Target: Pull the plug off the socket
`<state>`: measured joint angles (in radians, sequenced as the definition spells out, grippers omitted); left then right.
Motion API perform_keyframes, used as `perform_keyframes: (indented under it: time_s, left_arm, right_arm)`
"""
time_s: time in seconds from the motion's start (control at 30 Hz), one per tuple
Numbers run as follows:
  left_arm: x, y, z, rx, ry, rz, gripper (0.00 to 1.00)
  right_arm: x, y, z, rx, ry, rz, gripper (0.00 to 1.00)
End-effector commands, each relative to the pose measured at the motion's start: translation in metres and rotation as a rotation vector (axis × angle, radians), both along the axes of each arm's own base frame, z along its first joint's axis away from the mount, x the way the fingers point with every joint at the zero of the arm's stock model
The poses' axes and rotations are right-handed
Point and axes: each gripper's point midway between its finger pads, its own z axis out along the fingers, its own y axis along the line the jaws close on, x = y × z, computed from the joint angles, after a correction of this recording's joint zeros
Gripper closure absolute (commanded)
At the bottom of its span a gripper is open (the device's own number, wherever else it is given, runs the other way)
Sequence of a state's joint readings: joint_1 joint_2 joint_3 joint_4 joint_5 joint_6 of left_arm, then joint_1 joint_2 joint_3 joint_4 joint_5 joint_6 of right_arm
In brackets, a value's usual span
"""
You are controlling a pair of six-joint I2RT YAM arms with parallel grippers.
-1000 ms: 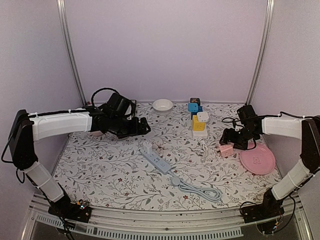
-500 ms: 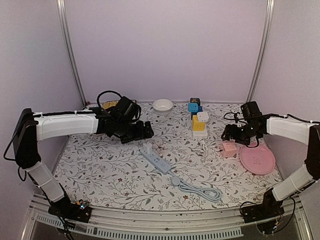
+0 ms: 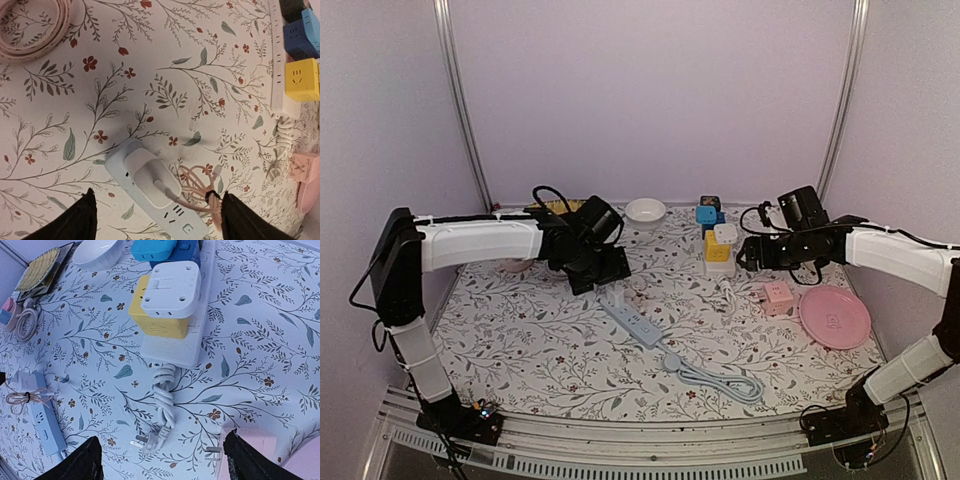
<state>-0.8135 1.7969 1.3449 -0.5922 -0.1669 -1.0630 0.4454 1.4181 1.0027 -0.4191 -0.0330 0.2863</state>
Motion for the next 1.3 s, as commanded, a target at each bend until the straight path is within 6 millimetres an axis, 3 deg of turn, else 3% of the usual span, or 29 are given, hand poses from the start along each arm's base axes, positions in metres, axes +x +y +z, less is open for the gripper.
perform_keyframes:
  time_s: [0.0,0.17,0.47,0.63,0.93,1.17,1.2,1.27]
  left_arm:
    - [0.003,-0.001,-0.004,0.087,0.074,0.080,0.18]
    - [-0.003,0.004,-0.025,0.196,0.154,0.167,0.25]
    - [-0.011,-0.012,-0.046,0.215,0.215,0.224,0.30]
    - [-0.009,-0.016,-0.050,0.203,0.217,0.238,0.42]
    - [-0.004,-0.028,-0.038,0.097,0.169,0.193,0.81]
    - [0.000,-0.047,-0.024,-0.053,0.087,0.107,0.97]
    - [0.002,-0.052,-0.008,-0.108,0.051,0.094,0.98]
    - [0.004,-0.058,0.005,-0.179,0.004,0.070,1.00]
  right_arm:
    - [0.011,0.010,0.019,-0.006,-0.066,0.013,0.15]
    - [0.007,0.016,0.018,-0.027,-0.068,0.035,0.15]
    - [-0.003,0.015,0.011,-0.032,-0.053,0.049,0.15]
    - [-0.010,0.025,0.006,-0.018,-0.039,0.093,0.15]
    - [-0.026,0.052,0.000,0.044,-0.020,0.222,0.15]
    - [-0.035,0.077,0.000,0.113,-0.004,0.325,0.15]
    - [-0.037,0.080,-0.001,0.128,0.004,0.337,0.15]
    - [-0.040,0.088,-0.001,0.162,0.018,0.363,0.15]
